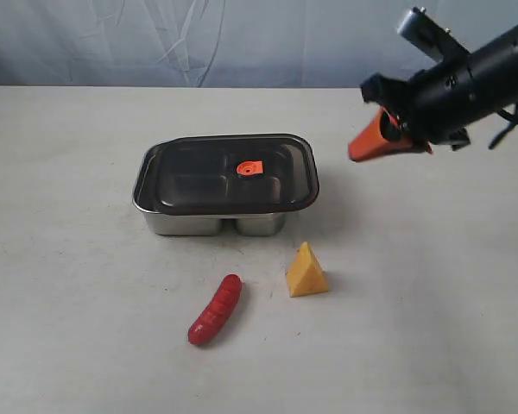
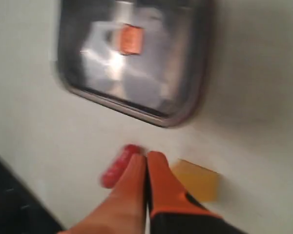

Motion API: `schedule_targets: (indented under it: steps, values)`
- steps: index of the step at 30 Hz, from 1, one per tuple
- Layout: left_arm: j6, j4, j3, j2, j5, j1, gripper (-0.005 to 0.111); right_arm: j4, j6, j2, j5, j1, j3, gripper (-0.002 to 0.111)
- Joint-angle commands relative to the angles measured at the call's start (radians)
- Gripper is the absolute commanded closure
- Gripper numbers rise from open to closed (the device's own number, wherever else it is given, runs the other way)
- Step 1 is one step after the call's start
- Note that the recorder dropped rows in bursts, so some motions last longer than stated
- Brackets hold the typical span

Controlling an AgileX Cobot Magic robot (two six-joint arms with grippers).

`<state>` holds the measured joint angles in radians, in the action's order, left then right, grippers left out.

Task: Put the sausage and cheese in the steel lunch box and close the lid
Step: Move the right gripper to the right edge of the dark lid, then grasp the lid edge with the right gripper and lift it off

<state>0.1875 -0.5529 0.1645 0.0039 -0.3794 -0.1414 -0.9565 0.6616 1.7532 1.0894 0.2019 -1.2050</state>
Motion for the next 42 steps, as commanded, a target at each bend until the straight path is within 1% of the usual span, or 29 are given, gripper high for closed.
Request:
schedule_targets:
  steps: [1, 4, 7, 14, 15, 17, 19, 21, 23, 24, 25, 29, 36, 37, 39, 42]
  values:
    - [-0.001, -0.002, -0.004, -0.004, 0.013, -0.008, 0.107, -0.235, 0.135, 0.164, 0.132, -0.111, -0.121, 0.109]
    - [-0.001, -0.002, -0.004, -0.004, 0.013, -0.008, 0.107, -0.280, 0.168, 0.264, 0.132, -0.145, -0.121, 0.109]
    - [-0.001, -0.002, -0.004, -0.004, 0.013, -0.008, 0.107, -0.285, 0.183, 0.342, 0.132, -0.147, -0.103, 0.109]
    - [-0.001, -0.002, -0.004, -0.004, 0.013, -0.008, 0.107, -0.257, 0.226, 0.454, 0.132, -0.105, -0.103, 0.109]
    - [-0.001, -0.002, -0.004, -0.004, 0.013, -0.008, 0.107, -0.260, 0.226, 0.458, 0.132, -0.095, -0.103, 0.106]
    - [-0.001, -0.002, -0.004, -0.004, 0.013, -0.008, 0.107, -0.268, 0.226, 0.463, 0.132, -0.082, -0.103, 0.095]
    - [-0.001, -0.002, -0.004, -0.004, 0.013, -0.008, 0.107, -0.275, 0.228, 0.463, 0.132, -0.072, -0.105, 0.080]
    - [-0.001, -0.002, -0.004, -0.004, 0.013, -0.008, 0.107, -0.276, 0.227, 0.463, 0.132, -0.072, -0.108, 0.061]
    - [-0.001, -0.002, -0.004, -0.004, 0.013, -0.008, 0.107, -0.276, 0.227, 0.463, 0.132, -0.072, -0.108, 0.047]
    - [-0.001, -0.002, -0.004, -0.004, 0.013, -0.008, 0.107, -0.278, 0.227, 0.463, 0.132, -0.072, -0.108, 0.043]
    - [-0.001, -0.002, -0.004, -0.004, 0.013, -0.008, 0.107, -0.284, 0.227, 0.463, 0.132, -0.072, -0.108, 0.042]
    - [-0.001, -0.002, -0.004, -0.004, 0.013, -0.008, 0.107, -0.316, 0.227, 0.463, 0.132, -0.056, -0.108, 0.042]
    - [-0.001, -0.002, -0.004, -0.004, 0.013, -0.008, 0.107, -0.337, 0.226, 0.464, 0.131, 0.010, -0.108, 0.042]
    - [-0.001, -0.002, -0.004, -0.004, 0.013, -0.008, 0.107, -0.339, 0.226, 0.464, 0.131, 0.010, -0.108, 0.043]
    - [-0.001, -0.002, -0.004, -0.004, 0.013, -0.008, 0.107, -0.343, 0.226, 0.464, 0.129, 0.010, -0.108, 0.052]
    - [-0.001, -0.002, -0.004, -0.004, 0.013, -0.008, 0.107, -0.334, 0.226, 0.464, 0.127, 0.010, -0.108, 0.072]
